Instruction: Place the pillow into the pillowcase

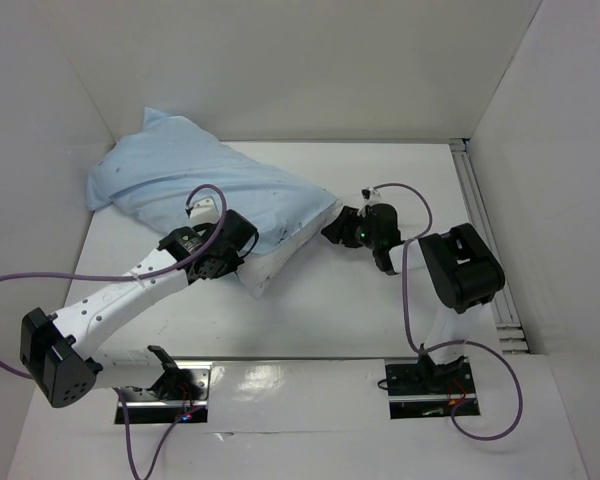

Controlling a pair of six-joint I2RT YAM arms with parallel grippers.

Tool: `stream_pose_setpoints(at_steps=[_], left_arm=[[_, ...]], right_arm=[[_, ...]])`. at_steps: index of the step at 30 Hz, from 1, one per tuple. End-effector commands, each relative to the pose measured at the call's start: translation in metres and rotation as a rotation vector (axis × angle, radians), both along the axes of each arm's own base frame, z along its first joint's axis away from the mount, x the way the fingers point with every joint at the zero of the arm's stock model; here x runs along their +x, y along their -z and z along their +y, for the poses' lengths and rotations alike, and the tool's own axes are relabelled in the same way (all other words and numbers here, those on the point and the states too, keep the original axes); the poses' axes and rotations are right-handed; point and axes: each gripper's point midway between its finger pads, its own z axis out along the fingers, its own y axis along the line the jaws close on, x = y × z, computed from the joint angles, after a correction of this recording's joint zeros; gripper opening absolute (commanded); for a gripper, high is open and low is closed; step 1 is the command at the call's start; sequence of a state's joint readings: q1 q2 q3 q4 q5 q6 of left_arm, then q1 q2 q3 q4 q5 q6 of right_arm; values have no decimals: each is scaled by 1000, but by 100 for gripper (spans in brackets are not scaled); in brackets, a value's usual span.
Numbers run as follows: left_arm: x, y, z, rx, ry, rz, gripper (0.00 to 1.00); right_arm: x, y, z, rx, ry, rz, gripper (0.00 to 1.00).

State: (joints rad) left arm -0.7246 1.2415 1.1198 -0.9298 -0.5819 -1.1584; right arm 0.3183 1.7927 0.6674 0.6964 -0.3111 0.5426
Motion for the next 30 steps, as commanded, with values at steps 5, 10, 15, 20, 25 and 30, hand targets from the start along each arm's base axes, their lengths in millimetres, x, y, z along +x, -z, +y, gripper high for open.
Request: stream_pose_setpoints(at_steps=[5,10,15,20,25,30], left_arm=[[2,-6,7,4,-30,-13,0],[2,-8,8,-2,-30,-20,0],[1,-10,8,-2,-23,-25,0],[3,-25,9,-13,-29,-53,0],[18,-85,2,-50,41,-165,0],[35,-182,-19,-129,263,-261,0]], right_arm=[[47,-34,18,91,20,-148,60],[66,-31,21,105,47,-154,52],[76,-53,27,188,66,-184,43],[89,-74,29,215,89,-205,0],[82,-99,-1,130,146,-221,0],[57,-178,-47,2,241,-276,0]])
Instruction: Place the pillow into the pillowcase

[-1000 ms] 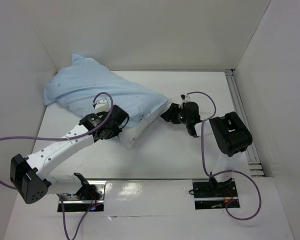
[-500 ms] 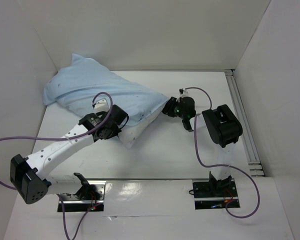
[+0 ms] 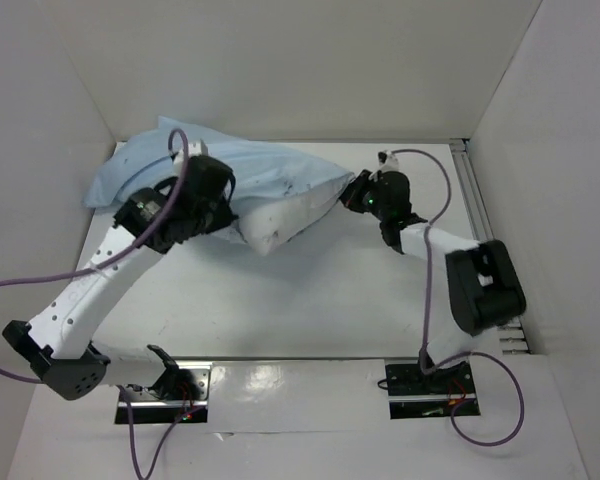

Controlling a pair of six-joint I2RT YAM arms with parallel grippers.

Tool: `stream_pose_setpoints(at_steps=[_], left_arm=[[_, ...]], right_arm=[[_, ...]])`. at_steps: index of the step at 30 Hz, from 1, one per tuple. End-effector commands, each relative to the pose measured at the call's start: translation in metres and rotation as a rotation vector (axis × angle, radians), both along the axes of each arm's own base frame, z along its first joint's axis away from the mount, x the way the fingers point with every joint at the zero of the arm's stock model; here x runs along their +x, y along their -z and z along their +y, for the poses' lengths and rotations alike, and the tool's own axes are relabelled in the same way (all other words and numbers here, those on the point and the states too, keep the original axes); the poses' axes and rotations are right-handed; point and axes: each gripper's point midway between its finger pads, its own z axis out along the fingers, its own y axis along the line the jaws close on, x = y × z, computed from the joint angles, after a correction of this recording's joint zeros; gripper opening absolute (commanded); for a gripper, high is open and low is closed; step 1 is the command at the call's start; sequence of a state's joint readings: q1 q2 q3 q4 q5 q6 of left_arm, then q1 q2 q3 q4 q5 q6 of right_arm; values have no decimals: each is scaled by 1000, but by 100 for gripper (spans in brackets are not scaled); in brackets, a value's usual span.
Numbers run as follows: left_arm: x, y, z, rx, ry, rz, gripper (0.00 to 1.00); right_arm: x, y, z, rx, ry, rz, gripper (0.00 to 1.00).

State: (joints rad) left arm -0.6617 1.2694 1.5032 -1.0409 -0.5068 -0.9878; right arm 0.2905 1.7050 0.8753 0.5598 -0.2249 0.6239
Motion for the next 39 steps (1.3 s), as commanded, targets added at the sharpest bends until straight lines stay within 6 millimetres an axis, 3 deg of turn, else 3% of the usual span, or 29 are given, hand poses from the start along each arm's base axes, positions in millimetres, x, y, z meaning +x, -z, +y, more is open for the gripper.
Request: stream_pose_setpoints(at_steps=[1,2,3,4,5,6,7,8,9,10,11,12,15,16,18,19,21,22,27,31,34,35,36,37,39], left_arm=[[12,-90,-13,-49,189,-156,0],[18,-129,-17,-75,216,-206,0],[19,-148,-22,-96,293,-228,0],[22,-168,-26,-118,333,-266,0],[29,-210,-35,-193,392,-370,0],[34,-223,-28,-194,376,-413,0],[31,-254,-39,-270,451,-510,0],[34,-268,-39,-313,469,-559,0],[37,-283,-24,-342,452,-612,0],[32,-308,-26,-394,508,-705,0],[31,-317,-21,-431,498,-729,0],[32,-325,-8,-432,475,-762,0],[15,-362,3,-431,500,-898,0],[11,-373,14,-428,486,-935,0],[-4,-396,14,-467,565,-1009,0],[-1,-399,28,-461,546,-1027,0],[-12,-411,25,-522,651,-1058,0],[-15,-417,34,-511,649,-1080,0],[-14,-423,55,-586,699,-1065,0],[0,-420,70,-586,668,-1051,0],[8,-415,78,-585,654,-1041,0],[20,-409,83,-600,640,-1022,0],[23,-409,84,-598,649,-1017,0],[42,-402,91,-615,634,-996,0],[46,-406,94,-596,671,-1009,0]], right_arm=[[-3,-101,-45,-113,130,-148,0],[-4,-118,-52,-133,147,-155,0],[-11,-157,-58,-157,156,-187,0],[-14,-179,-64,-152,170,-205,0],[-21,-227,-76,-149,194,-264,0],[-25,-262,-75,-126,190,-333,0],[-28,-276,-83,-146,196,-333,0],[-34,-301,-86,-162,196,-375,0],[-41,-355,-92,-155,204,-465,0],[-46,-364,-93,-179,199,-450,0],[-51,-382,-99,-206,208,-486,0],[-68,-421,-103,-202,219,-569,0],[-80,-445,-116,-241,267,-612,0],[-95,-469,-124,-228,305,-660,0],[-110,-497,-129,-219,331,-730,0],[-125,-527,-131,-195,345,-805,0],[-141,-552,-134,-184,358,-869,0],[-155,-569,-136,-168,367,-918,0],[-179,-601,-142,-130,406,-1053,0],[-164,-603,-138,-128,399,-1065,0],[-142,-593,-128,-114,354,-1046,0],[-134,-588,-123,-108,336,-1038,0],[-117,-579,-116,-103,306,-1019,0],[-109,-580,-111,-72,286,-1026,0],[-75,-569,-96,-52,230,-1005,0]])
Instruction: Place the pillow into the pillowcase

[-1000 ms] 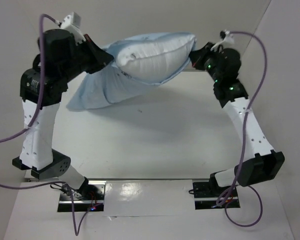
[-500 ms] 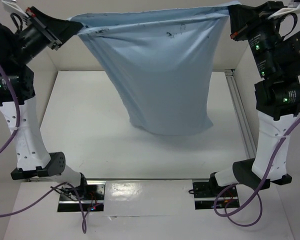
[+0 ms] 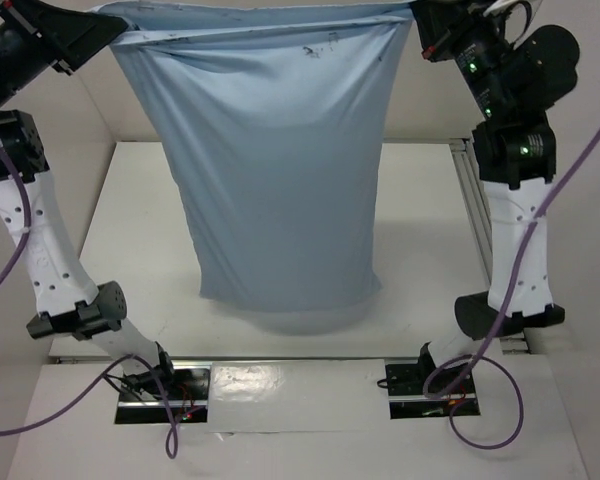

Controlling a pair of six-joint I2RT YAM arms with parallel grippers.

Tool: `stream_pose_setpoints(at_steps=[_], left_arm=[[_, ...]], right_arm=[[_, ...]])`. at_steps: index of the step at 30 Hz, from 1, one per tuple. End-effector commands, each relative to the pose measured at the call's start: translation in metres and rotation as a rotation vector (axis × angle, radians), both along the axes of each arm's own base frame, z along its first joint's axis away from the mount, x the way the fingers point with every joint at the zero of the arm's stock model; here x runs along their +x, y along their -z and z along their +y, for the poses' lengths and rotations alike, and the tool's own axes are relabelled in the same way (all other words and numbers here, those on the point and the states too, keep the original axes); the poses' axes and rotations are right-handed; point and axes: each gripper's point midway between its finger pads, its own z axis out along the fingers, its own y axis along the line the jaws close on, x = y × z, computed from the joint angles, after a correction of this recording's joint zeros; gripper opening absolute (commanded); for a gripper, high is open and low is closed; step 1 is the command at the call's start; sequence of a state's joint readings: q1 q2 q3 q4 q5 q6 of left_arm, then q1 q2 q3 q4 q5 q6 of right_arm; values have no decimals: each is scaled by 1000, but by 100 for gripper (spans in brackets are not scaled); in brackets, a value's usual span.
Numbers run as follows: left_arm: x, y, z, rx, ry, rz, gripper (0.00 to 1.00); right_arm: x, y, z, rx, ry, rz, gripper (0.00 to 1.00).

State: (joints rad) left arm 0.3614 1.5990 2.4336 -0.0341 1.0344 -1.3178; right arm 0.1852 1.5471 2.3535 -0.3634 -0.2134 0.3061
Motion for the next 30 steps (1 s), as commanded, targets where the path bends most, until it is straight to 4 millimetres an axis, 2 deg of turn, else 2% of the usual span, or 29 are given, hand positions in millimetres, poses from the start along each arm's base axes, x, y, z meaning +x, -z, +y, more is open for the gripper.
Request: stream_pose_setpoints(at_steps=[1,2,3,4,5,6,7,11,14,16,17,18,20,21,22,23,24,25,26,27,28,30], left_arm=[[39,-4,29,-34,-11,-24,0],[46,1,34,-32,4,-16,0],[52,5,41,-33,10,-7,0],[54,9,45,-25,21,1,0],[57,9,49,-31,18,2,0],[53,8,50,-18,20,-12,0],[53,8,54,-13,8,-22,0],[29,-4,56,34,-20,-81,0],[13,-9,49,60,-29,-106,0],[8,-10,46,62,-29,-110,0],[-5,-14,38,83,-25,-131,0],[-9,-15,36,93,-29,-144,0],[-17,-14,31,101,-24,-141,0],[-27,-15,25,106,-21,-153,0],[-35,-13,20,121,-9,-154,0],[-43,-8,14,144,1,-157,0],[-61,-8,3,169,8,-169,0],[-63,-5,-2,169,31,-135,0],[-68,-3,-15,182,85,-135,0],[-73,-4,-21,212,86,-171,0],[-71,0,-25,192,106,-125,0],[-71,-1,-24,211,77,-152,0]], right_arm=[[20,-47,-9,108,15,-201,0],[20,-55,-5,118,-17,-229,0],[30,-53,0,132,-41,-229,0],[51,-48,3,147,-60,-246,0],[59,-46,8,187,-101,-242,0],[59,-50,10,205,-127,-268,0],[70,-48,15,220,-155,-294,0],[64,-60,21,292,-251,-367,0],[57,-66,20,300,-262,-397,0],[55,-60,20,282,-267,-374,0],[56,-58,15,279,-256,-370,0],[60,-51,14,281,-259,-342,0],[72,-25,8,260,-253,-264,0],[78,-12,4,260,-238,-219,0],[87,20,-2,254,-217,-138,0],[85,33,-5,248,-215,-123,0],[88,52,-9,250,-198,-78,0],[104,102,-15,256,-170,34,0],[94,111,-29,243,-141,62,0],[95,131,-36,241,-127,114,0],[94,166,-40,226,-117,198,0],[94,212,-54,224,-84,336,0]])
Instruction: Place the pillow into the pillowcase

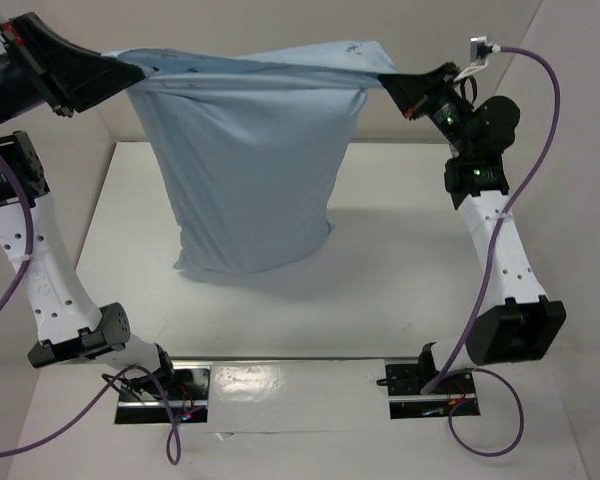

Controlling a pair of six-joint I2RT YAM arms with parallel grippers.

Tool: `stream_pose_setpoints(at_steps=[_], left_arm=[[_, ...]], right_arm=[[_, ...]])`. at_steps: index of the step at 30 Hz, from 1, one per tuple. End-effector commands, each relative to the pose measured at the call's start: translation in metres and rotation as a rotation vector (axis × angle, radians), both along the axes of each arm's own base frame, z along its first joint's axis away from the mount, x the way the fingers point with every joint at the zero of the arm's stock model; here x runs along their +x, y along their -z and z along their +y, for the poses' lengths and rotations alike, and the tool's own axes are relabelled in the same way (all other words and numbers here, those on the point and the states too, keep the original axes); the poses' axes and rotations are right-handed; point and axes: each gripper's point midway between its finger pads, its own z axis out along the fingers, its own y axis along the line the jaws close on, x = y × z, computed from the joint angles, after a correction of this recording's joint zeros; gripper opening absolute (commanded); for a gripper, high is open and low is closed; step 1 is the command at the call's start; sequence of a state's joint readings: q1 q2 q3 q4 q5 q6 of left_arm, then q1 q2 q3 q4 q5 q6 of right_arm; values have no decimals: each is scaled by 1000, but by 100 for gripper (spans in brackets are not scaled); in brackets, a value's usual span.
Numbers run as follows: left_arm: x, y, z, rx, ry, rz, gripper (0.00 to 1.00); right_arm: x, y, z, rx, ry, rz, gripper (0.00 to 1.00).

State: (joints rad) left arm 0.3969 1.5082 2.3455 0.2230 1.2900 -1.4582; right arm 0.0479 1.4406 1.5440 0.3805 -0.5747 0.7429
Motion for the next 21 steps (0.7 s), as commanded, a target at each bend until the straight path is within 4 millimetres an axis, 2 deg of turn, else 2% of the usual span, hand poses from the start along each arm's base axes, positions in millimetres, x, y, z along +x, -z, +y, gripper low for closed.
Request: stream_pose_setpoints(at_steps=[1,2,3,4,5,6,7,8,9,11,12,13,14,15,16,17,18,19,21], left_arm=[[-1,-10,4,-6,-84,-76,0],[9,-4,8,-19,-85,-42,0],[12,-3,9,-13,-82,-64,0],[17,6,11,-30,-63,-16,0],[18,7,10,-37,-46,-13,0],[10,11,4,-10,-9,-18,2],[5,10,2,5,11,-55,26],[8,13,0,-2,29,-43,41],[6,14,-1,13,34,-54,57],[6,17,0,7,30,-36,86],[7,17,0,8,28,-34,93],[7,17,0,8,28,-34,99],[3,16,-2,11,28,-43,100],[5,17,-1,8,28,-34,100],[7,19,0,7,24,-27,100],[8,19,0,13,21,-37,99],[10,21,1,5,19,-14,97],[9,20,1,0,10,-19,91],[17,26,4,-9,8,6,86]], right_arm=[[41,97,-75,-30,260,263,0],[38,130,-71,-50,234,347,0],[34,152,-70,-77,223,402,0],[32,174,-70,-79,220,465,0],[31,196,-72,-88,231,523,0],[24,233,-78,-87,240,618,0],[21,254,-80,-76,254,680,0],[11,293,-86,-56,257,778,0],[6,311,-97,-25,273,819,0],[5,337,-106,57,294,877,0],[3,365,-105,70,292,938,0],[7,373,-109,79,312,954,0],[10,381,-109,80,312,967,0],[23,385,-113,80,323,973,0],[35,377,-108,62,315,946,0],[36,389,-104,56,312,975,0],[50,390,-100,49,300,974,0],[56,387,-86,33,269,961,0],[77,377,-73,17,262,929,0]])
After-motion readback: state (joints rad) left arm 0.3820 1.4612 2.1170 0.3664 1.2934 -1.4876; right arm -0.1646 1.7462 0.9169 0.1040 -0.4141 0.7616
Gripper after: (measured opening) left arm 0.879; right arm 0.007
